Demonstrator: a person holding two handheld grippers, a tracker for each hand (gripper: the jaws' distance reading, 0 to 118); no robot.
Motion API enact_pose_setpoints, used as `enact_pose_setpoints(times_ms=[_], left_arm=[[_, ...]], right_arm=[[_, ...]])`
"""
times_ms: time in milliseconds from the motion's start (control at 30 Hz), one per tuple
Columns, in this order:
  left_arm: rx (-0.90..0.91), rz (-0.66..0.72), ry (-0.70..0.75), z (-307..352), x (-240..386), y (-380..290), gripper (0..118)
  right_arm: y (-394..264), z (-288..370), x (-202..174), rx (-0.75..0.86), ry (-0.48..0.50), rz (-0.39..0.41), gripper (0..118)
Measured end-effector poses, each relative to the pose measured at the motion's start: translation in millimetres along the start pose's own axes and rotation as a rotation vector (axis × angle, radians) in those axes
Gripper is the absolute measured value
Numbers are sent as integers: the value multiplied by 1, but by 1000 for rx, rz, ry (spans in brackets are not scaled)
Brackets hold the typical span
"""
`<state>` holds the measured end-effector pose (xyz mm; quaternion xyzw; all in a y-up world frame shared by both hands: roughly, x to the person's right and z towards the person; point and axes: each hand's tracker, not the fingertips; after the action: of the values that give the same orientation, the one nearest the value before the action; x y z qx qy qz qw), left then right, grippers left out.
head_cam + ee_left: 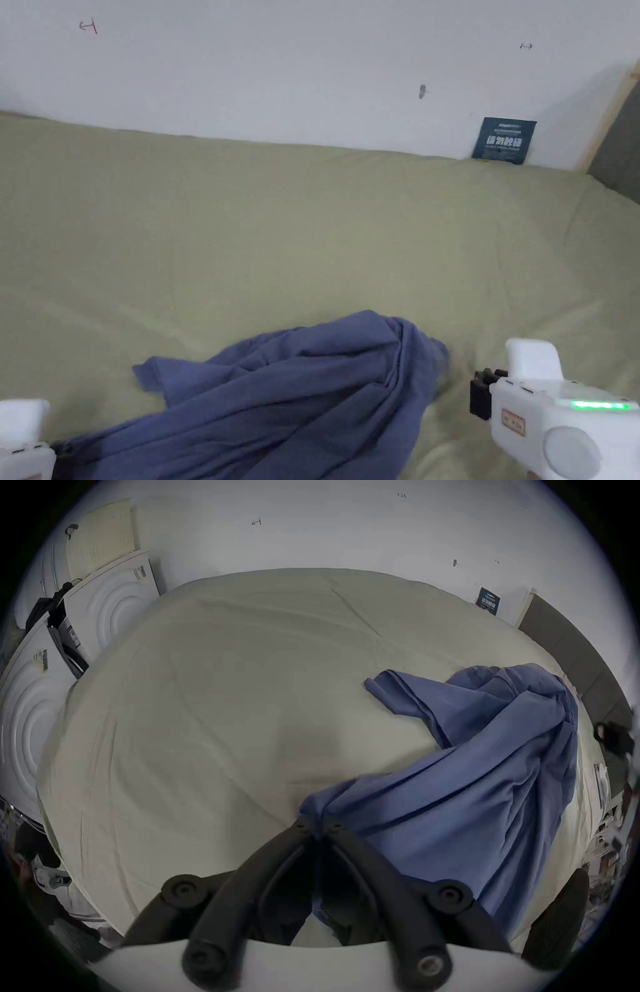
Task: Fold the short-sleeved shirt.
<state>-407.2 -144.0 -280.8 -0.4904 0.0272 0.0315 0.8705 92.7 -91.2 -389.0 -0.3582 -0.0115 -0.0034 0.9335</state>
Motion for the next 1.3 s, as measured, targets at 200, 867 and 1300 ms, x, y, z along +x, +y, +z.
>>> enact_pose_setpoints(times_ms=[200, 867, 1300], left_arm=[[2, -5, -11, 5, 1, -2, 1], [189, 33, 11, 101, -16, 51, 1], [476, 71, 40, 260, -5, 140, 1]], right_arm=[[50, -75, 9, -141, 155, -19, 89], [93, 43, 37, -23, 86, 68, 8], [153, 251, 99, 309, 22, 6, 8]])
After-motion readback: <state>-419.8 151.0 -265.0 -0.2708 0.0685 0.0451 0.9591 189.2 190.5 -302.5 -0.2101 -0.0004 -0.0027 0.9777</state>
